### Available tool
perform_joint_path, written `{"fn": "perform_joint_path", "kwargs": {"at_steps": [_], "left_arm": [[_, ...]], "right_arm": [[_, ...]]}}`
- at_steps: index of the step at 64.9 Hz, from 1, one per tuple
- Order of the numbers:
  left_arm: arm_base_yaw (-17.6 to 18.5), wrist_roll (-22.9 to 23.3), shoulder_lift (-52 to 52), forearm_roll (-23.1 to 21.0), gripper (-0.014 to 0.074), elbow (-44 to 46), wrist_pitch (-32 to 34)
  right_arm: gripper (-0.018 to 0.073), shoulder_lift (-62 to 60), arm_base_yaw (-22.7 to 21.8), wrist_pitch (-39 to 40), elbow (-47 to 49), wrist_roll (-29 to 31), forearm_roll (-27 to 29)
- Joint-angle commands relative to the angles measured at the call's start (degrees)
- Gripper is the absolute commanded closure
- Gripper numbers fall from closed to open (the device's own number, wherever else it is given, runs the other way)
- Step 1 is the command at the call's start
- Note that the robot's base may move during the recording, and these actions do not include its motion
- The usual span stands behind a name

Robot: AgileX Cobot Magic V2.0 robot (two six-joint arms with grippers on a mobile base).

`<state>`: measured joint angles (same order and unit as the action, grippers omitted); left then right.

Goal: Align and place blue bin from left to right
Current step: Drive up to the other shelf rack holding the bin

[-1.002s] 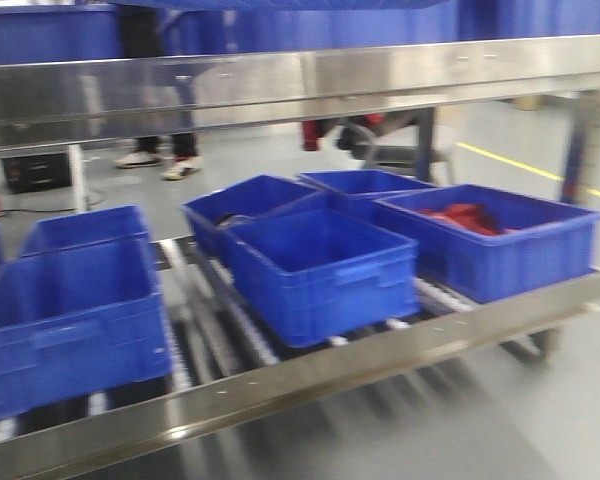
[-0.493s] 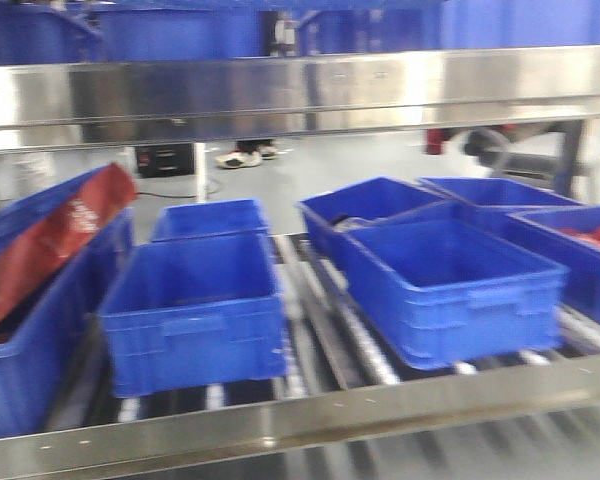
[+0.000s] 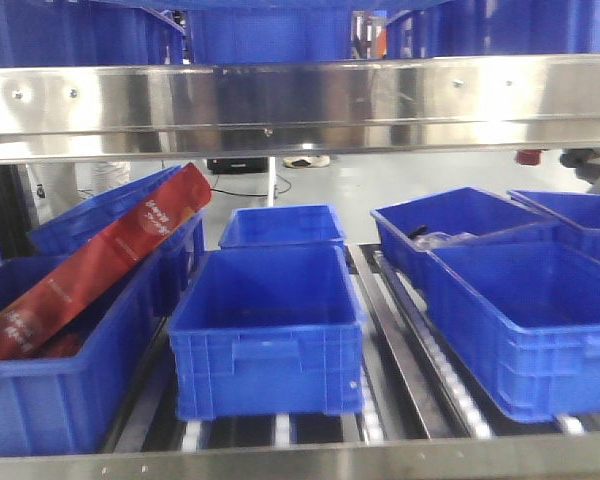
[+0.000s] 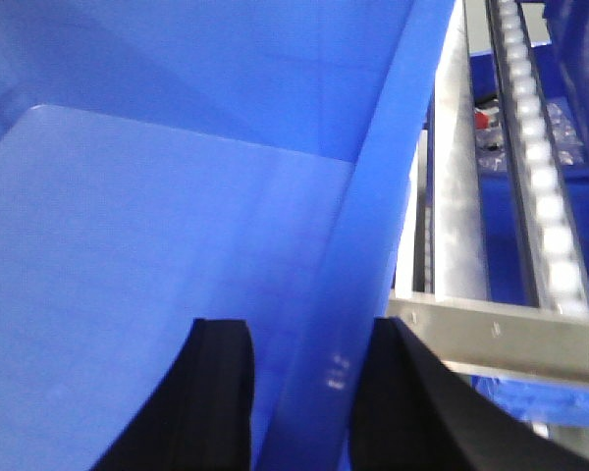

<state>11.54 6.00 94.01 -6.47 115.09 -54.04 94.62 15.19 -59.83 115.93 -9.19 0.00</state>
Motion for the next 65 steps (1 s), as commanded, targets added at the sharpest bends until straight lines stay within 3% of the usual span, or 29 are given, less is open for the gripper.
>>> {"fn": "perform_joint_path", "kwargs": {"at_steps": [1,65], "left_arm": [[0.84,-0.79,-1.55,-4.78,0.0708,1.15,4.12],[0.84,-0.79,-1.55,-4.78,0.0708,1.15,4.12]], "right_arm": [[0.0629,-0.57,0.25,5.48,0.68,-0.99,0.57],[0.0629,-0.57,0.25,5.48,0.68,-0.99,0.57]]}}
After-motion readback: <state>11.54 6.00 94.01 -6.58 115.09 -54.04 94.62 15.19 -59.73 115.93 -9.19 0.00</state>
